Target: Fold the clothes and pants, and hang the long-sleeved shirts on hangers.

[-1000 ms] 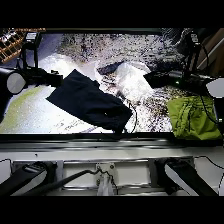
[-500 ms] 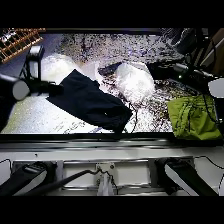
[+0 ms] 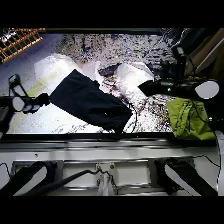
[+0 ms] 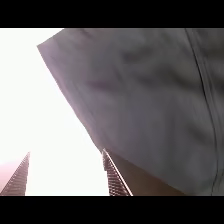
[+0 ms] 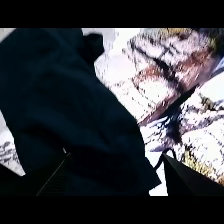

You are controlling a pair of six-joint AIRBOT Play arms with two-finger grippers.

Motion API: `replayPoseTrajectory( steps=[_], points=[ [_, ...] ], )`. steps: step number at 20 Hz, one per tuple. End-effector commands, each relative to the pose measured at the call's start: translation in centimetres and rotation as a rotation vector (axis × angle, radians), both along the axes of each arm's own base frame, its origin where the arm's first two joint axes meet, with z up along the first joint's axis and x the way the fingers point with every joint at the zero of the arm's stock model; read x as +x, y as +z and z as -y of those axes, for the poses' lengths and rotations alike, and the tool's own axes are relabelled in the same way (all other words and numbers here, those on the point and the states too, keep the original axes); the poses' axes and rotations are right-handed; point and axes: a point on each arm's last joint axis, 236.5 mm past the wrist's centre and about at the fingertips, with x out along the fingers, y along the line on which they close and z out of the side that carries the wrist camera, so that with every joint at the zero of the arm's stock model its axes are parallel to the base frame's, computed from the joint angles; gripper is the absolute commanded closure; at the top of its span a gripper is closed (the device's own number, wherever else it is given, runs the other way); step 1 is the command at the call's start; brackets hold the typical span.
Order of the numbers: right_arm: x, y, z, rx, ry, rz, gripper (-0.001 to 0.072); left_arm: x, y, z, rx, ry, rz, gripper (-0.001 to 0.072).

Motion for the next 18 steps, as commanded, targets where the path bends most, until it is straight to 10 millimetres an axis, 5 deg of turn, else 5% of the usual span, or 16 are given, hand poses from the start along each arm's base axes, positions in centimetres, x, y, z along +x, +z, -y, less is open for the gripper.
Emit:
replayPoseTrajectory(
  steps=[1,7,9,15,18],
  points=[
    [-1.6,-3.0,-0.3,0.004,0.015,-0.091,0.0077,2.9,-1.8,-2.6,-0.223,0.126,0.103,0.0247],
    [-2.2,-2.6,-1.5,0.078,0.025,-0.117,0.0077,4.5,-7.4,-2.4,-0.290,0.119,0.049,0.0249],
    [-2.3,-2.3,-1.9,0.105,0.027,-0.121,0.0077,5.6,-7.8,-2.1,-0.289,0.082,0.051,0.0312],
    [-2.5,-1.9,-2.5,0.137,0.033,-0.135,0.0077,9.5,-8.3,0.8,-0.288,-0.022,0.063,0.0337],
    [-2.9,-1.3,-3.2,0.180,0.044,-0.148,0.0110,10.3,-8.4,3.3,-0.295,-0.083,0.053,0.0565]
  ],
)
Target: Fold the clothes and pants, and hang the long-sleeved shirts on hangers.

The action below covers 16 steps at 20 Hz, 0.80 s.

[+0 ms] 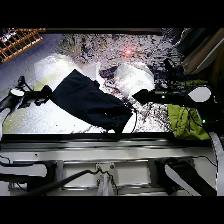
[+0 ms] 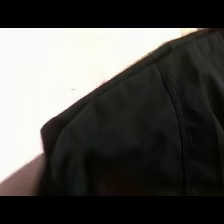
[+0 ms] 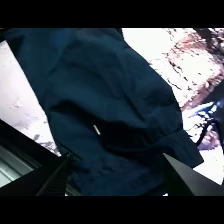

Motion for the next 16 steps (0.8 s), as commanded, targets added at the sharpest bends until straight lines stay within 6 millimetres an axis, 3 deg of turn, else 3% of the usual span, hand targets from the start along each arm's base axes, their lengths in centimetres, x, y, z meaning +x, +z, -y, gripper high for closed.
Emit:
replayPoseTrajectory(
  steps=[1,4,7,9,11,13,16],
  points=[
    [-0.8,0.4,-0.9,0.043,0.024,-0.032,0.0151,1.1,0.4,2.6,-0.006,-0.070,0.013,0.0676],
    [-4.3,-0.7,-1.6,0.055,0.084,-0.174,0.0181,1.6,4.0,2.1,0.016,-0.075,0.090,0.0703],
    [-9.4,-4.1,-1.9,0.015,0.007,-0.389,0.0183,1.3,8.4,1.7,0.017,-0.082,0.159,0.0703],
    [-12.1,-5.8,-3.5,0.069,-0.076,-0.460,0.0181,0.8,10.3,2.0,0.017,-0.102,0.184,0.0703],
    [-14.4,-7.9,-5.2,0.128,-0.167,-0.524,0.0157,0.2,11.4,2.7,0.005,-0.128,0.189,0.0703],
    [-16.2,-10.1,-6.7,0.176,-0.255,-0.600,0.0047,-0.4,11.6,3.3,-0.009,-0.151,0.178,0.0703],
    [-15.3,-11.7,-8.6,0.282,-0.390,-0.592,0.0046,-1.1,11.4,4.0,-0.028,-0.177,0.153,0.0703]
  ],
)
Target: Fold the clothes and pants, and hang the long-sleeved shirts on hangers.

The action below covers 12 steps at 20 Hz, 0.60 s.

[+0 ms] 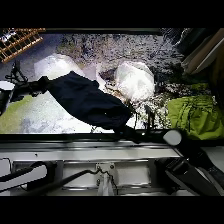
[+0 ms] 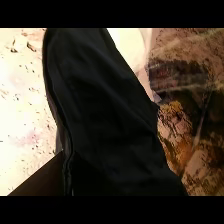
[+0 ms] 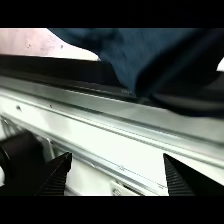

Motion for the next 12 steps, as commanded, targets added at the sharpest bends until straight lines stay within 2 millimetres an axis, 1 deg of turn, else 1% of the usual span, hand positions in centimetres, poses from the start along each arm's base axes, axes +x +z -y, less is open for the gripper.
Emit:
replayPoseTrajectory(
  steps=[1,5,6,8,10,11,12],
  points=[
    [2.0,-1.7,-1.5,0.105,-0.286,-0.024,0.0047,-1.1,0.2,1.0,-0.021,-0.042,-0.027,0.0704],
    [6.4,-4.2,-0.1,0.084,-0.476,-0.012,0.0053,-1.8,0.0,1.5,-0.032,-0.069,-0.053,0.0704],
    [7.4,-4.6,0.3,0.080,-0.513,-0.006,0.0062,-2.0,-0.1,1.4,-0.024,-0.077,-0.059,0.0704],
    [8.8,-4.5,0.4,0.085,-0.551,0.017,0.0079,-2.3,-0.5,1.0,0.012,-0.091,-0.070,0.0704],
    [9.3,-4.7,0.0,0.075,-0.553,0.012,0.0186,-2.4,-0.5,1.0,0.011,-0.092,-0.071,0.0703],
    [9.7,-4.7,-0.2,0.074,-0.555,0.014,0.0311,-2.4,-0.5,1.0,0.011,-0.092,-0.071,0.0704],
    [10.3,-4.2,-0.5,0.081,-0.557,0.026,0.0563,-2.4,-0.5,1.1,0.010,-0.093,-0.071,0.0704]
  ],
)
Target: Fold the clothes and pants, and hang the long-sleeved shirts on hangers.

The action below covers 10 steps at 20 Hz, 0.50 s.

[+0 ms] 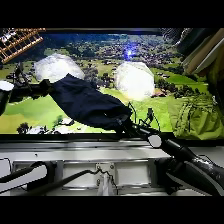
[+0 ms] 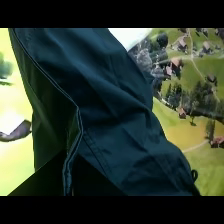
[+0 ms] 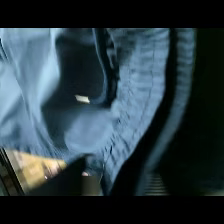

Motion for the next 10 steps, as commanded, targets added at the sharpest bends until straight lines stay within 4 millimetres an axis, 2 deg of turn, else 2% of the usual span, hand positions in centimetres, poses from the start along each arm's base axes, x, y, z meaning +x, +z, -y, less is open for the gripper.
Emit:
replayPoseTrajectory(
  steps=[1,3,4,5,6,8,10],
  points=[
    [2.5,1.3,-0.6,0.016,-0.047,0.055,0.0679,-0.2,0.1,0.1,0.003,-0.007,-0.002,0.0704],
    [4.4,4.6,-1.0,0.047,-0.063,0.160,0.0678,0.5,2.1,0.1,-0.039,0.029,0.048,0.0704],
    [6.1,7.2,-0.9,0.066,-0.084,0.235,0.0679,1.1,4.0,0.0,-0.071,0.058,0.096,0.0705],
    [7.7,9.7,-0.5,0.078,-0.104,0.298,0.0679,1.9,6.9,-0.1,-0.113,0.095,0.167,0.0705],
    [9.5,12.6,0.2,0.082,-0.122,0.366,0.0679,2.6,10.2,-0.3,-0.146,0.127,0.247,0.0705],
    [12.5,19.1,1.5,0.077,-0.134,0.487,0.0680,3.0,19.0,-0.3,-0.187,0.162,0.452,0.0706],
    [14.0,27.2,2.3,0.028,-0.084,0.663,0.0680,1.5,27.7,0.0,-0.161,0.153,0.652,0.0706]
  ],
)
